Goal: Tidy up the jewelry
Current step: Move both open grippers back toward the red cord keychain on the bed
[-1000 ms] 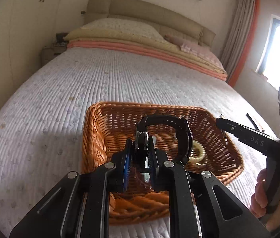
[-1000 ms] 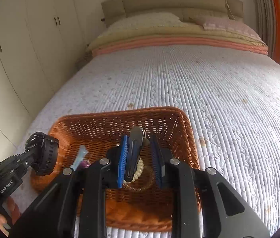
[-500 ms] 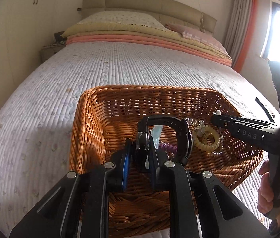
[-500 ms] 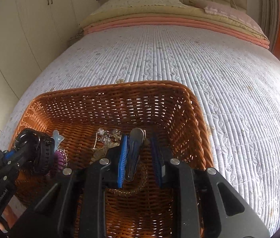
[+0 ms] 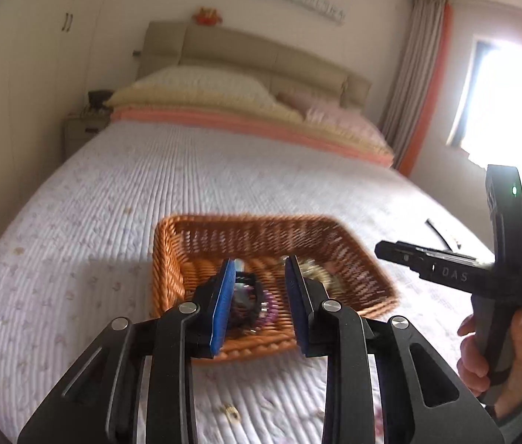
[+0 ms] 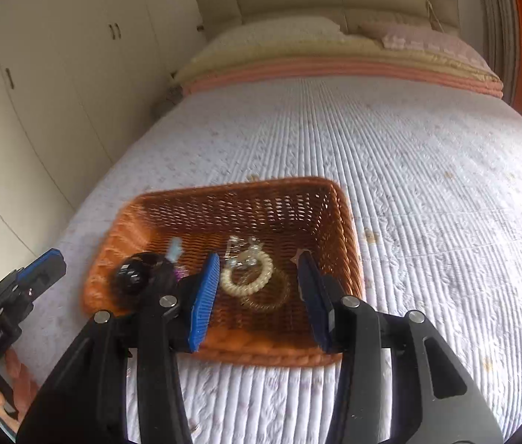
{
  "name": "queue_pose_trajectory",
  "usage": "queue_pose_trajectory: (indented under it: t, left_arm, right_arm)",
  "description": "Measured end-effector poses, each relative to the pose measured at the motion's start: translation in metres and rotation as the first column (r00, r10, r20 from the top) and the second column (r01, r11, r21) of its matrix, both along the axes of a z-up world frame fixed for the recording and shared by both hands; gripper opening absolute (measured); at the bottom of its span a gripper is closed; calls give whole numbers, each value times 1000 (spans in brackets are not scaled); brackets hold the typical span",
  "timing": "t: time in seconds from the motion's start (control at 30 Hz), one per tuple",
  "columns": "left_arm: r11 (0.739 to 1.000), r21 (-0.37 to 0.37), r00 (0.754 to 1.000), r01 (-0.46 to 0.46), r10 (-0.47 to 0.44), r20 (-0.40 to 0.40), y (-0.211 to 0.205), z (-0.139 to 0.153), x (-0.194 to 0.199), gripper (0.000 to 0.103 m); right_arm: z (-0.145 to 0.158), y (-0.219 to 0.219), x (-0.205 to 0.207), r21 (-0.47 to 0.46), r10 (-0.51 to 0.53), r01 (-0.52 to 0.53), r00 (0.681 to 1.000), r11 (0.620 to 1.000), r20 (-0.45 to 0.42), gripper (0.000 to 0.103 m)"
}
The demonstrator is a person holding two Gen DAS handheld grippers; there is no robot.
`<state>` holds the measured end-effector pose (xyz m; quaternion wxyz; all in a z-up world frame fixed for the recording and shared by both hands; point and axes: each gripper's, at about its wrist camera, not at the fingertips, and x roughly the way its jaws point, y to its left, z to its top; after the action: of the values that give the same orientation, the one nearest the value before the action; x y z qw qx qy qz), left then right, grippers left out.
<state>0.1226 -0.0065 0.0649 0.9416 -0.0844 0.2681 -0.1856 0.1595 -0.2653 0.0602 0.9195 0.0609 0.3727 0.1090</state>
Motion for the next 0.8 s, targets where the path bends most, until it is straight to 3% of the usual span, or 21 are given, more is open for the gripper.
queue_pose_trajectory:
  t: [0.2, 0.4, 0.63, 0.8]
  left_arm:
    - [999, -30, 997, 25, -23, 75, 10, 35, -67, 28]
    - [999, -31, 995, 35, -32, 96, 19, 43, -116, 32]
    - [999, -19, 998, 34, -33, 59, 29, 24, -140, 32]
    - [999, -38, 998, 38, -39, -41, 37, -15, -129, 32]
  right_arm:
    - [33, 3, -71, 12, 41, -42, 997, 999, 67, 41]
    - [30, 10, -122, -18, 87, -87, 995, 996, 56, 41]
    - [-3, 21, -151, -77, 141, -140, 990, 987, 11, 41]
    - [-36, 27, -152, -136, 162, -166, 986, 977, -41, 37]
